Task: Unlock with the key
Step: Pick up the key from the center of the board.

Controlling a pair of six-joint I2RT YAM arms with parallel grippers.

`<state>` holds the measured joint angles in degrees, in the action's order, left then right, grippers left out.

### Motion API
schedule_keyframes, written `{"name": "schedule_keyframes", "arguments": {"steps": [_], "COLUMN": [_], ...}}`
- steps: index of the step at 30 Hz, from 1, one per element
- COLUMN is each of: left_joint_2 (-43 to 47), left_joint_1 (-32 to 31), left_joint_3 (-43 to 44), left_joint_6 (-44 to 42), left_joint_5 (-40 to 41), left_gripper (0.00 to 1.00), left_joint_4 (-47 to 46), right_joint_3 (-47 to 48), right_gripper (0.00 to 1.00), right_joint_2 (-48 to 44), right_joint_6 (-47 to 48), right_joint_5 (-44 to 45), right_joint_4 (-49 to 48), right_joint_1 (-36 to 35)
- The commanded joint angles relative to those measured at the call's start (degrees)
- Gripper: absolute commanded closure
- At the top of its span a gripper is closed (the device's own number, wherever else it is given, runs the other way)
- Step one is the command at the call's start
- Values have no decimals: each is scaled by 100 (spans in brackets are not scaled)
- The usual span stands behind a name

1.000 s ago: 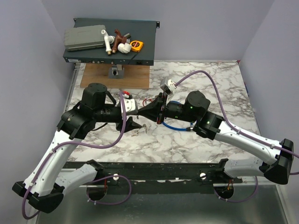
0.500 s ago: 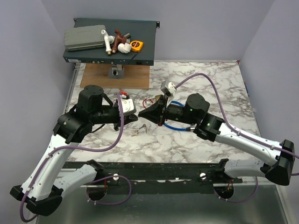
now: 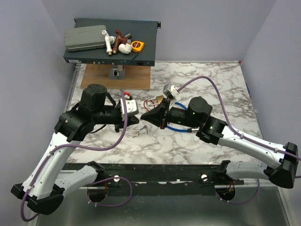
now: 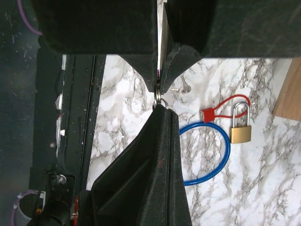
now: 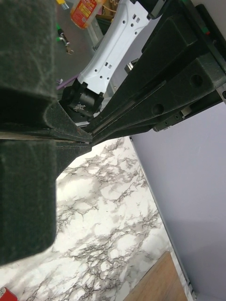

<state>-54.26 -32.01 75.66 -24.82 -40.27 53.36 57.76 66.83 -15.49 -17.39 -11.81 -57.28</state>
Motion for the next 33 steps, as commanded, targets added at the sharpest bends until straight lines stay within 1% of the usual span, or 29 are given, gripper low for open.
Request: {"name": "schedule_keyframes", "arguments": {"steps": [1, 6, 7, 8, 9, 11, 12, 14, 15, 17, 19, 24, 29, 33], "left_joint_2": [-14, -200, -230, -243, -244, -228, -217, -232, -242, -262, -273, -312, -327, -381], "left_joint_1": [-6, -6, -5, -6, -7, -5, -7, -6, -7, -3, -7, -5, -7, -5], "left_joint_3": [341, 659, 682, 680, 665, 618, 604, 593, 607, 625, 634, 683, 762, 849], "left_joint_6": [-238, -279, -294, -304, -304, -313, -313, -305, -304, -308, -317, -370, -417, -466], "left_joint_5": [-348, -553, -597, -611, -618, -627, -635, -658, -666, -704, -727, -769, -841, -861], "left_gripper": [100, 100, 100, 100, 100, 100, 100, 100, 100, 100, 100, 100, 100, 100], "left_joint_4": [651, 1131, 1214, 1268, 1284, 1282, 1290, 1313, 1332, 1368, 1387, 1490, 1552, 1621], "right_joint_3": [-87, 0, 34, 86, 139, 271, 338, 447, 505, 612, 758, 1096, 1257, 1387], "right_gripper": [99, 99, 97, 91, 81, 46, 33, 23, 20, 18, 17, 22, 28, 30], "right_joint_2": [-109, -83, -82, -83, -90, -124, -142, -191, -213, -208, -127, 170, 391, 572], "right_joint_6": [146, 336, 405, 470, 521, 625, 694, 822, 895, 1034, 1179, 1408, 1491, 1487], "right_joint_5": [179, 262, 290, 305, 314, 269, 235, 136, 21, -287, -669, -1392, -1706, -1744], "right_joint_4": [182, 344, 390, 452, 498, 593, 653, 752, 813, 957, 1165, 1744, 1891, 2014], "right_joint_1": [12, 11, 14, 13, 14, 11, 7, 14, 14, 15, 12, 10, 10, 8]}}
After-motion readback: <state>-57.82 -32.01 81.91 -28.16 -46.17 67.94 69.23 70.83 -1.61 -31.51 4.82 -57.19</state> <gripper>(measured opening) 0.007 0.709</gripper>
